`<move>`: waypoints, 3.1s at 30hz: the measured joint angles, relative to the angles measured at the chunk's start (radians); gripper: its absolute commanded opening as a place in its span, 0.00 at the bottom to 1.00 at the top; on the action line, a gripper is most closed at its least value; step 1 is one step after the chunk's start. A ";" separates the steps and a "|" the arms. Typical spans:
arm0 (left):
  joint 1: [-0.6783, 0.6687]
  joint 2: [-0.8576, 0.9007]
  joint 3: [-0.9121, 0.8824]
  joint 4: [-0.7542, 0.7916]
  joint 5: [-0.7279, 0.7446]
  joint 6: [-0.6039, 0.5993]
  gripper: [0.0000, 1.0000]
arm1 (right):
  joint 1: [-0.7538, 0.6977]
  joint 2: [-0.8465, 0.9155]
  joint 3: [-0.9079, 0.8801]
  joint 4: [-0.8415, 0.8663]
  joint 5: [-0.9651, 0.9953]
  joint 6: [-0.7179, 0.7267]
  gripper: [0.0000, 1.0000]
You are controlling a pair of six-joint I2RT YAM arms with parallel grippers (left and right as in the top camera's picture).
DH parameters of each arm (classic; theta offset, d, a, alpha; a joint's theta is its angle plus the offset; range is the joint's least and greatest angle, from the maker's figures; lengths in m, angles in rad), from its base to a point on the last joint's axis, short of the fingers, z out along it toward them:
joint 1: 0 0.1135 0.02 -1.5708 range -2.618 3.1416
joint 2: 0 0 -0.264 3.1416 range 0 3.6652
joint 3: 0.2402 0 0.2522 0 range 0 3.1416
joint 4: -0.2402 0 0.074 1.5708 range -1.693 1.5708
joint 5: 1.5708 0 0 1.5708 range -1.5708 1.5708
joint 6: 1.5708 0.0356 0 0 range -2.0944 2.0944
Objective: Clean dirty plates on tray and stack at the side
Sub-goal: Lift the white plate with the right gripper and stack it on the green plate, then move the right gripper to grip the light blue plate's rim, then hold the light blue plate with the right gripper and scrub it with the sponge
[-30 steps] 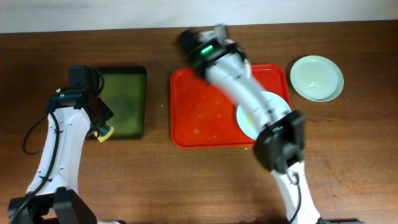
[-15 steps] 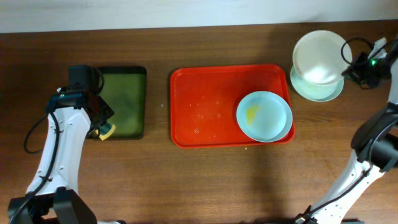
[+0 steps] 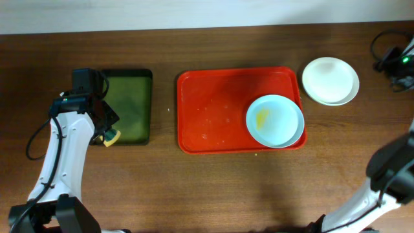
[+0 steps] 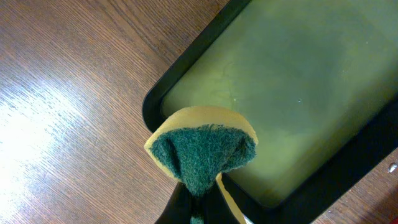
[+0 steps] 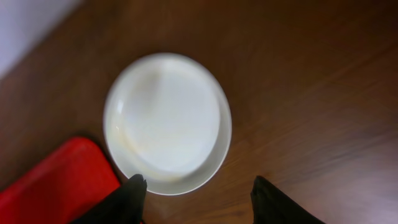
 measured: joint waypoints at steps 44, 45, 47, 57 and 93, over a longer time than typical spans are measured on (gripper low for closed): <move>0.000 0.000 -0.003 0.003 0.030 0.000 0.00 | 0.470 -0.063 -0.710 0.153 0.028 0.126 0.42; 0.000 0.000 -0.003 0.003 0.030 0.000 0.00 | 0.494 -0.063 -0.710 0.165 0.025 0.126 0.45; 0.000 0.000 -0.003 0.003 0.030 0.000 0.00 | 0.547 -0.063 -0.710 0.180 0.040 0.114 0.46; 0.000 0.000 -0.004 0.021 0.048 0.000 0.00 | 0.555 -0.039 -0.711 0.330 0.100 0.044 0.40; -0.219 -0.069 0.021 0.369 0.467 0.071 0.00 | 0.764 -0.010 -0.711 0.462 -0.146 -0.096 0.04</move>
